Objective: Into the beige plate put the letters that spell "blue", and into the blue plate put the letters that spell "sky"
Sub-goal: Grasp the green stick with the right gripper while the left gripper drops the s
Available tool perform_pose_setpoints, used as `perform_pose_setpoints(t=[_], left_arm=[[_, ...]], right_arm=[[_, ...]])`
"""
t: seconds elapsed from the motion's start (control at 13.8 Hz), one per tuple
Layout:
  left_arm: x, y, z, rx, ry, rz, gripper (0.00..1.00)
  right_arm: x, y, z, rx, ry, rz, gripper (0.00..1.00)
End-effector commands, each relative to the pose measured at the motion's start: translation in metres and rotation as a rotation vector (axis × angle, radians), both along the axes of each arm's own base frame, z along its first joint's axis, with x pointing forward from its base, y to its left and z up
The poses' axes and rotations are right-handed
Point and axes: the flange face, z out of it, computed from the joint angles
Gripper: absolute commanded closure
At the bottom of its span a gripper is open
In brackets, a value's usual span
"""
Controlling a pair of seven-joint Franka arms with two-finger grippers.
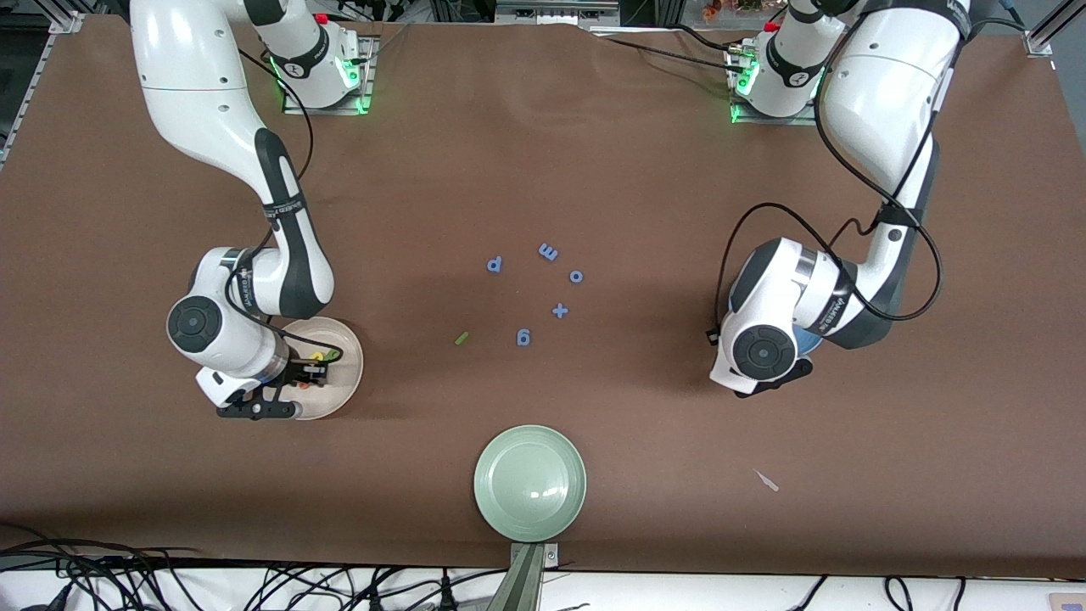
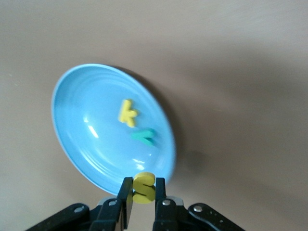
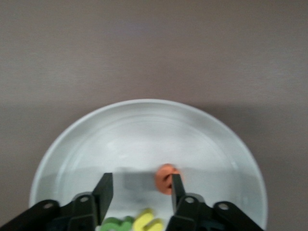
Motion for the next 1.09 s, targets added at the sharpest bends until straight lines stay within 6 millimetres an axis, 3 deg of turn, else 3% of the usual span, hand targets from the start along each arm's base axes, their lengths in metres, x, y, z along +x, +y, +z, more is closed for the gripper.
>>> perform_pose_setpoints(t=[0.0, 0.07, 0.14, 0.22, 0.29, 0.43, 0.65, 0.72, 0.87, 0.94, 1.01], left_arm=[[-0.008, 0.034, -0.007, -0.004, 0.05, -0.06, 0.98], [-0.009, 0.046, -0.011, -0.02, 0.07, -0.07, 0.81], [-0.01, 0.049, -0.015, -0.027, 0.081, -0.068, 0.22], [-0.011, 0.049, -0.014, -0.031, 0.084, -0.073, 0.0], [-0.01, 0.048, -0.012, -0.044, 0.086, -0.083, 0.0], [-0.005, 0.041, 0.012, -0.07, 0.055, -0.115, 0.0], [-0.004, 0.01, 0.071, -0.146, -0.017, -0.198, 0.0], [-0.004, -0.005, 0.094, -0.194, -0.045, -0.213, 0.0], [-0.007, -0.012, 0.136, -0.282, -0.078, -0.262, 0.0], [-0.008, -0.012, 0.161, -0.328, -0.103, -0.307, 0.0], [-0.006, 0.001, 0.183, -0.359, -0.128, -0.34, 0.0]], right_arm=[[0.001, 0.027, 0.016, 0.044, 0.034, -0.006, 0.25], [-0.001, 0.041, 0.024, 0.049, 0.064, -0.027, 0.25], [-0.004, 0.053, 0.03, 0.052, 0.088, -0.044, 0.25], [-0.008, 0.07, 0.032, 0.051, 0.104, -0.069, 0.25], [-0.012, 0.088, 0.035, 0.049, 0.105, -0.099, 0.25], [-0.025, 0.124, 0.035, 0.046, 0.112, -0.182, 0.25], [-0.05, 0.19, 0.028, 0.033, 0.114, -0.352, 0.25], [-0.056, 0.202, 0.019, 0.028, 0.108, -0.391, 0.25], [-0.062, 0.217, 0.011, 0.056, 0.103, -0.433, 0.25], [-0.067, 0.227, 0.005, 0.076, 0.114, -0.45, 0.25], [-0.067, 0.228, 0.001, 0.077, 0.111, -0.452, 0.25]])
